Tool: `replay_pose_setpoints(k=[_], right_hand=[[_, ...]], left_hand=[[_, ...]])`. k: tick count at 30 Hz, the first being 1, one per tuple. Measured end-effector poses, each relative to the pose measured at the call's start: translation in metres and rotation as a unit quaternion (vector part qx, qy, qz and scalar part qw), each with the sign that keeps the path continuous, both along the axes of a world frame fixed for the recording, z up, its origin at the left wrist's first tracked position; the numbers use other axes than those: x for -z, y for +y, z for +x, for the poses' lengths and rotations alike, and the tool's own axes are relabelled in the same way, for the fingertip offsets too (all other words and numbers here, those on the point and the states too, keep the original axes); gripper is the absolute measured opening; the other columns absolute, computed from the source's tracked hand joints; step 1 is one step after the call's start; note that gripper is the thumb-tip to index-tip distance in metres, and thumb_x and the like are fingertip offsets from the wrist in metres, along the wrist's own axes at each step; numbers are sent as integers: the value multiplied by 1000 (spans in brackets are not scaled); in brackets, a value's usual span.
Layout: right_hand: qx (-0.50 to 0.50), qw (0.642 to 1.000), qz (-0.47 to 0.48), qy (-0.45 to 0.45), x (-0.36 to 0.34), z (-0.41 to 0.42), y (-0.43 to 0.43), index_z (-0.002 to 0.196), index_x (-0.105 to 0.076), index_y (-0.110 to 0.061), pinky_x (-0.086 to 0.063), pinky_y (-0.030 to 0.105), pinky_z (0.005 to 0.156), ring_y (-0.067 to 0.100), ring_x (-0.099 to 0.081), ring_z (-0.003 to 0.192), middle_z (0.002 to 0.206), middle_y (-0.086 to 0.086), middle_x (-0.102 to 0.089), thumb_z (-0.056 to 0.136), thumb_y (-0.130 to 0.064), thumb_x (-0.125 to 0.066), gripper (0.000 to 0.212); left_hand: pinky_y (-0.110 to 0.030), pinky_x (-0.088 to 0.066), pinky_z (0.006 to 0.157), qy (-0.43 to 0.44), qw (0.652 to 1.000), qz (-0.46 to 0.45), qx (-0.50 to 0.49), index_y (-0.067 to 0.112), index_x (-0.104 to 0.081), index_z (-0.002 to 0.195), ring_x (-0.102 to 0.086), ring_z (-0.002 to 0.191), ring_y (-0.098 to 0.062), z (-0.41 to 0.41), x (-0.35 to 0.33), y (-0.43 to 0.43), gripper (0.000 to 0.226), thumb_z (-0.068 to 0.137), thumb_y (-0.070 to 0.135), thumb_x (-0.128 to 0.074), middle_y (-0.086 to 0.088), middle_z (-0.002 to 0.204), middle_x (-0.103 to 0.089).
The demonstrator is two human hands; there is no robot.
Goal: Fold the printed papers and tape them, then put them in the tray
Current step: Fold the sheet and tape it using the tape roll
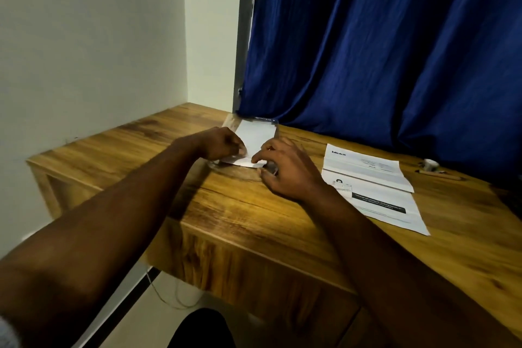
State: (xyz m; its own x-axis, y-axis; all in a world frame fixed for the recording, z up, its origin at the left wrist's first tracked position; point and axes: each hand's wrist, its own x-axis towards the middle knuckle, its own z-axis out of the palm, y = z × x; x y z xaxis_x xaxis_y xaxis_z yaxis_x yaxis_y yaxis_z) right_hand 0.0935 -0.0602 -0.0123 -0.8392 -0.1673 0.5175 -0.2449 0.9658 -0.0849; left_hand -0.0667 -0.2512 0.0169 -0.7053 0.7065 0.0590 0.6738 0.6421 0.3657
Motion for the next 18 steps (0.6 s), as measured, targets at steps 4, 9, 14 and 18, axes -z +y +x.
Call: replay_pose_setpoints(k=[4,9,14,18], right_hand=[[70,994,76,-35,-5,-12,-16,140,-68,-38,-32,49,114,20,-40,143,152,-3,-51,96,-44,-69,44],[184,966,167,-74,-11,-27,-37,139,-69,-26,-29,54,112,27,-36,146,157,5,-46,93,-34,-72,46],[202,955,202,-78,-10,-33,-46,133,-71,-24,-30,55,111,28,-40,143,151,6,-53,94,-27,-73,40],[190,961,188,-64,-5,-31,-38,130,-74,-27,-26,56,114,26,-39,144,150,4,-54,94,-23,-72,36]], left_hand=[[-37,-48,99,4,1000,6,-17,25,-68,137,-57,116,-18,0,1,2,37,104,40,-61,-4,142,-64],[-32,-45,99,20,999,33,5,21,-69,137,-56,113,-12,6,1,3,36,106,35,-59,-3,143,-66],[-38,-49,105,25,998,54,11,19,-69,137,-62,122,-19,9,4,1,34,107,32,-57,-4,142,-67],[-33,-46,100,28,998,56,14,20,-70,135,-61,121,-19,9,5,2,34,107,33,-57,-4,141,-67]])
